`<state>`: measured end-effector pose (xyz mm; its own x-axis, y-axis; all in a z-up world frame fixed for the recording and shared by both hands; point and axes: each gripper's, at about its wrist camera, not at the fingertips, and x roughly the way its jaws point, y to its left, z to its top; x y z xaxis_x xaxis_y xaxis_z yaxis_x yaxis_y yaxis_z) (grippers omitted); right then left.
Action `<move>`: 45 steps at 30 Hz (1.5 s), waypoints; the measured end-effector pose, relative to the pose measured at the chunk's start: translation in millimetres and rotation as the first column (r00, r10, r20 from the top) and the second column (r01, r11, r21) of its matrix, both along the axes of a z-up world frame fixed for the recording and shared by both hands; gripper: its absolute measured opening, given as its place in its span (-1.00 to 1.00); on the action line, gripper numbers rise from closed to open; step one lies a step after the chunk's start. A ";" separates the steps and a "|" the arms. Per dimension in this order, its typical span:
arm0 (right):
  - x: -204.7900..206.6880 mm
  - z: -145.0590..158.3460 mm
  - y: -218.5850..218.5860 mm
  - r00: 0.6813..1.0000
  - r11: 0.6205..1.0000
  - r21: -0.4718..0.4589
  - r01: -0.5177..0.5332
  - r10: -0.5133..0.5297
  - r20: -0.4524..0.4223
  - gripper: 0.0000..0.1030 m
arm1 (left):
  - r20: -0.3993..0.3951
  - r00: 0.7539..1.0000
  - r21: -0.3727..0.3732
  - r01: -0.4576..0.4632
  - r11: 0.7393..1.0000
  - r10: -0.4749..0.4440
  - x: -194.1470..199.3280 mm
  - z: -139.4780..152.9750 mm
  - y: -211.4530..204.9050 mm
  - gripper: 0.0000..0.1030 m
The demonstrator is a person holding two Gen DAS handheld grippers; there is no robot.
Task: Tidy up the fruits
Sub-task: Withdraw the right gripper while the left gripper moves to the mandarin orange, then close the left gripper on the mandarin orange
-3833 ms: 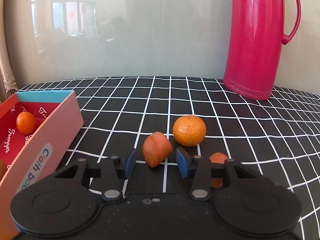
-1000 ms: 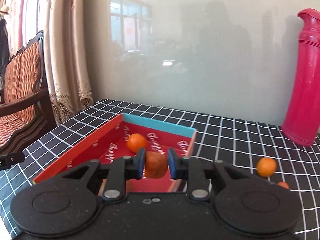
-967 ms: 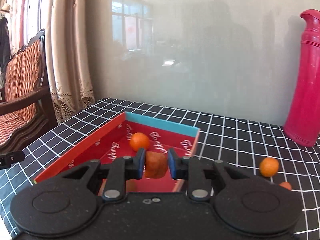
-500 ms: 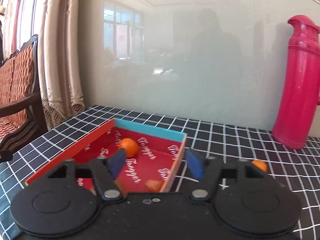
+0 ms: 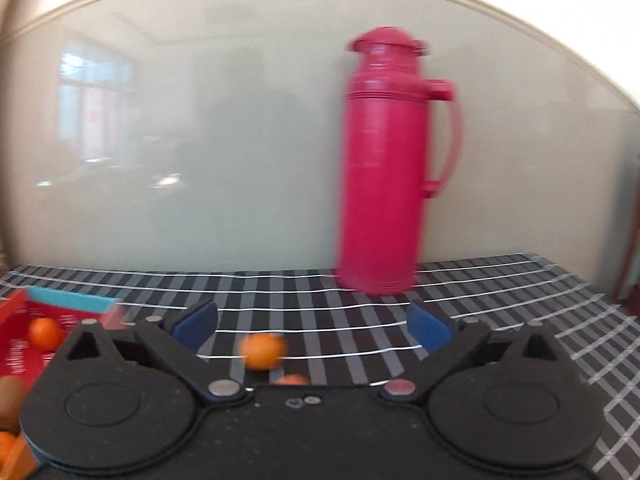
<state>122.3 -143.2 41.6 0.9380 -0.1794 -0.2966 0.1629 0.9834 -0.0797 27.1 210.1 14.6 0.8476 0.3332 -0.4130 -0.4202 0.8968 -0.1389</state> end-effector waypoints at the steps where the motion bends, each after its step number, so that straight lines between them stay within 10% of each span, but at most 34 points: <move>1: -1.8 -0.1 -9.3 1.000 1.000 0.004 0.018 -0.018 0.005 0.97 | 0.007 1.000 0.003 0.015 1.000 -0.015 1.6 1.4 -8.0 1.00; 15: -18.3 -10.3 -110.4 0.985 0.985 0.095 0.143 -0.133 -0.111 1.00 | 0.036 0.950 0.030 0.311 0.950 -0.312 34.6 6.1 -128.3 1.00; 23: -26.8 -18.8 -142.5 0.980 0.981 0.086 0.177 -0.167 -0.110 1.00 | 0.015 0.840 0.080 0.540 0.838 -0.543 53.1 -2.2 -196.4 1.00; 30: -27.2 -22.8 -163.8 0.968 0.968 0.078 0.239 -0.230 -0.104 1.00 | -0.025 0.798 0.131 0.600 0.789 -0.602 60.8 -6.8 -239.3 1.00; 45: -13.8 -48.5 -218.1 0.916 0.919 0.067 0.389 -0.378 -0.131 1.00 | -0.053 0.850 0.103 0.526 0.844 -0.524 128.4 -17.2 -283.7 0.99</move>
